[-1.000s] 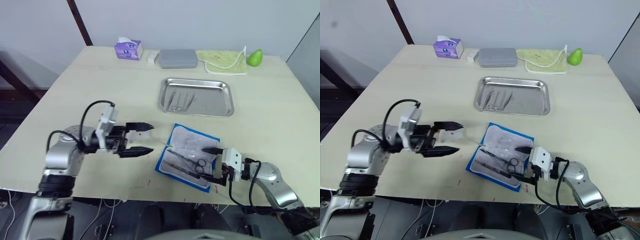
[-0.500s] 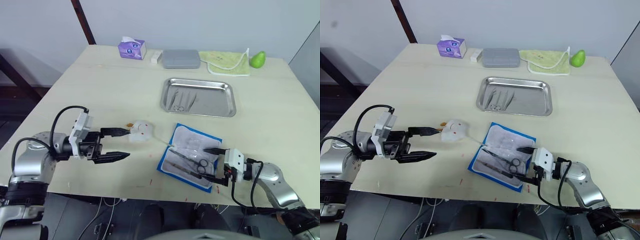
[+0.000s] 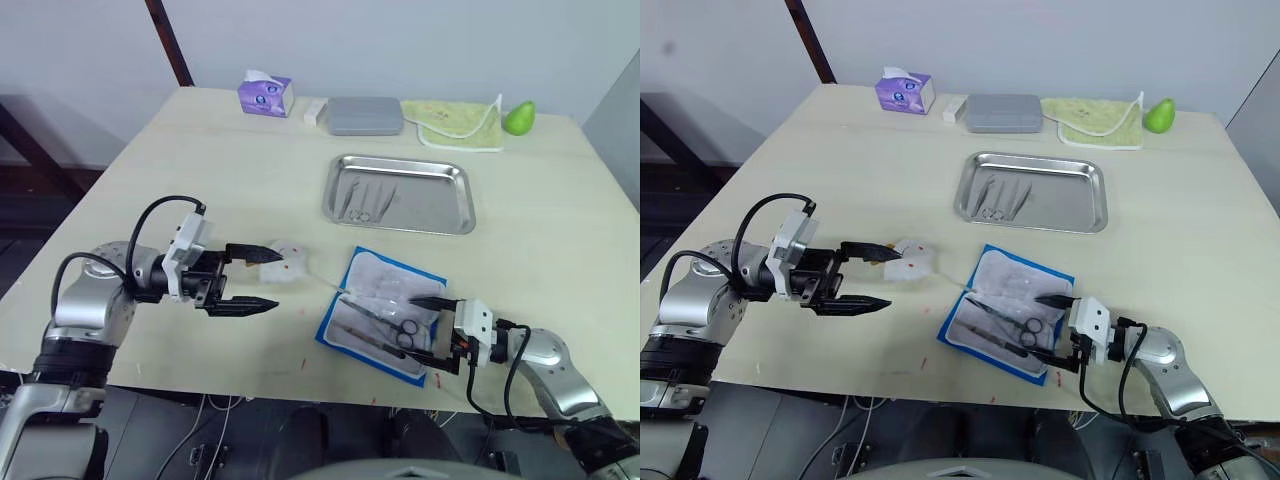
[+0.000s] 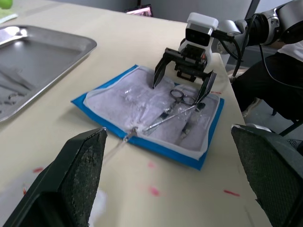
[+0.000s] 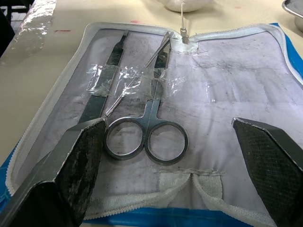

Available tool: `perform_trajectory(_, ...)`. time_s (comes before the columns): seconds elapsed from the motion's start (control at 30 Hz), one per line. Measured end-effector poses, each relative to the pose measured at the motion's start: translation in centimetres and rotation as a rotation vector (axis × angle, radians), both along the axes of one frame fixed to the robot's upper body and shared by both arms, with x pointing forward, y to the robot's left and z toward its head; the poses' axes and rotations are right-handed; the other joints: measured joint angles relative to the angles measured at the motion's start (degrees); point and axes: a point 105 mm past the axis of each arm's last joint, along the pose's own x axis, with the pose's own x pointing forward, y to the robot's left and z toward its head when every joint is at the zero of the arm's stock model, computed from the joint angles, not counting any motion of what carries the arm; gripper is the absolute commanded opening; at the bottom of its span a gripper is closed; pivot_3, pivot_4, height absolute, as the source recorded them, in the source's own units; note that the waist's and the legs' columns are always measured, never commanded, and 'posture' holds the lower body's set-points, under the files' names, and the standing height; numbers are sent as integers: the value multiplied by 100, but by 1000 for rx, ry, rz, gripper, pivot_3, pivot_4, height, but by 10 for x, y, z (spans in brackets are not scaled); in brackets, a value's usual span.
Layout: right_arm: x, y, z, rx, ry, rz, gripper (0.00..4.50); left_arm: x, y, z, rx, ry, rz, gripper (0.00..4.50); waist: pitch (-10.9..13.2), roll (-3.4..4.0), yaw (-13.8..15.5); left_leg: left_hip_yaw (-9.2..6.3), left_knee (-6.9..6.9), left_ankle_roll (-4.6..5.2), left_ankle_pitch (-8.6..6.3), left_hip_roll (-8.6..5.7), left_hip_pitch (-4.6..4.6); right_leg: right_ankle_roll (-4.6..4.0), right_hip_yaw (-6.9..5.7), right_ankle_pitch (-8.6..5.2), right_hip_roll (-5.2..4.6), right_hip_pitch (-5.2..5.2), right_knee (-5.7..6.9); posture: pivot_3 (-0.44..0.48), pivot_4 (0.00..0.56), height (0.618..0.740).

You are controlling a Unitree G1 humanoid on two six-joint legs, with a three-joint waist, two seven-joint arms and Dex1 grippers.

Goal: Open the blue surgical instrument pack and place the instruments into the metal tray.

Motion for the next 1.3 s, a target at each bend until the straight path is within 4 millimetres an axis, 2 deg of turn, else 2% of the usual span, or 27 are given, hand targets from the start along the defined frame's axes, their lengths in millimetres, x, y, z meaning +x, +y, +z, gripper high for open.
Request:
perform_trajectory(0.07, -5, -5, 2, 4, 14, -16, 4500, 6, -11, -1, 3, -9, -42, 4431, 7, -3, 34, -7, 4, 7, -4, -3, -7, 4, -3, -1, -1, -2, -1, 0, 150, 736)
perform_trajectory(0.2, -20, -17, 11, 11, 56, -34, 4500, 12, -22, -4, 9, -13, -81, 4431, 48, 40, 14, -2, 6, 17, -11, -11, -41, 35, 7, 5, 0, -43, 9, 0, 150, 736)
perform_trajectory(0.33, -38, -37, 27, -3, 109, -78, 4500, 17, -28, -6, 18, -15, -104, 4431, 64, 63, -26, -18, 17, 17, -10, -32, -130, 35, -2, 6, 8, -127, 21, 0, 150, 736)
perform_trajectory(0.6, -66, -60, 85, -21, 43, -174, 4500, 23, -45, -15, 16, -32, -161, 4431, 116, 76, -43, -18, 52, 18, -11, -36, -134, 42, 8, 8, 13, -124, 31, 0, 150, 736)
perform_trajectory(0.83, -73, -63, 131, -20, -37, -242, 4500, 24, -66, -27, 41, -53, -238, 4431, 134, 65, -42, -23, 89, 20, -12, -38, -131, 65, 7, 22, 12, -97, 31, 0, 150, 736)
perform_trajectory(1.0, -74, -59, 162, -51, -50, -205, 4500, 27, -80, -37, 99, -77, -305, 4431, 141, 53, -55, -22, 94, 20, -11, -40, -129, 72, 13, 29, 13, -95, 31, 0, 150, 736)
perform_trajectory(1.3, -63, -57, 178, -74, -64, -174, 4500, 40, -99, -51, 139, -113, -335, 4431, 144, 48, -38, -24, 98, 31, -17, -46, -142, 73, 10, 29, 12, -96, 24, 0, 150, 736)
